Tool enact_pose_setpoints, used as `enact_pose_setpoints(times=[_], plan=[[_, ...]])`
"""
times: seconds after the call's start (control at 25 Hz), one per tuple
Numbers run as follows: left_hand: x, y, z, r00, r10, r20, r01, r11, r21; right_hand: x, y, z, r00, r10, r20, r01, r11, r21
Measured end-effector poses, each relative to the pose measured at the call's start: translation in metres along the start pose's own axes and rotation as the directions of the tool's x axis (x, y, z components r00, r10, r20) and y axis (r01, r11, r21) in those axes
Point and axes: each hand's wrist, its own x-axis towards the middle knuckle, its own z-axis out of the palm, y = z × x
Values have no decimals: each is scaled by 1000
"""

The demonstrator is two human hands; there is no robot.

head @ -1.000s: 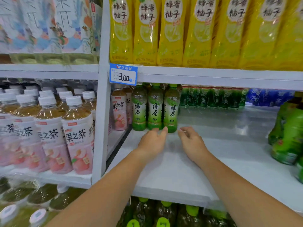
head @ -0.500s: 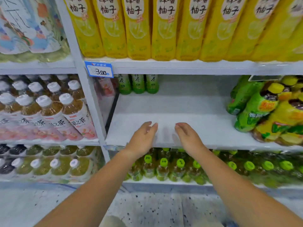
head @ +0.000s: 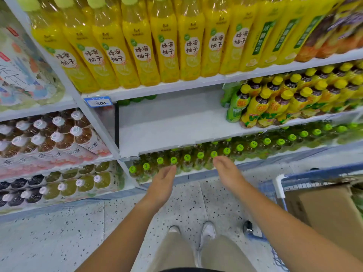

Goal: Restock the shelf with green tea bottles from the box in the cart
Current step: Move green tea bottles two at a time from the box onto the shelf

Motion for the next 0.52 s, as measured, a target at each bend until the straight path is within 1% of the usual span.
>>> enact_pose_setpoints(times=[0.08, 0.2, 0.32, 0.44, 0.52], plan=[[-8, 2, 3, 1000, 25, 13, -25, 999, 22, -17, 6, -6, 1000, 26, 0, -26, 1000, -5], [-20, 15, 16, 989, 45, 141, -60, 993, 100, -57, 18, -27, 990, 90, -112, -87, 996, 38], [-33, 27, 41, 955, 99, 278, -157, 969, 193, -100, 39, -51, 964, 152, -218, -130, 985, 111], [-42, 42, 76, 915, 146, 375, -239, 947, 215, -132, 60, -79, 929, 204, -309, -154, 971, 181], [-49, 50, 102, 890, 160, 427, -279, 932, 233, -151, 79, -100, 894, 225, -388, -159, 968, 195]])
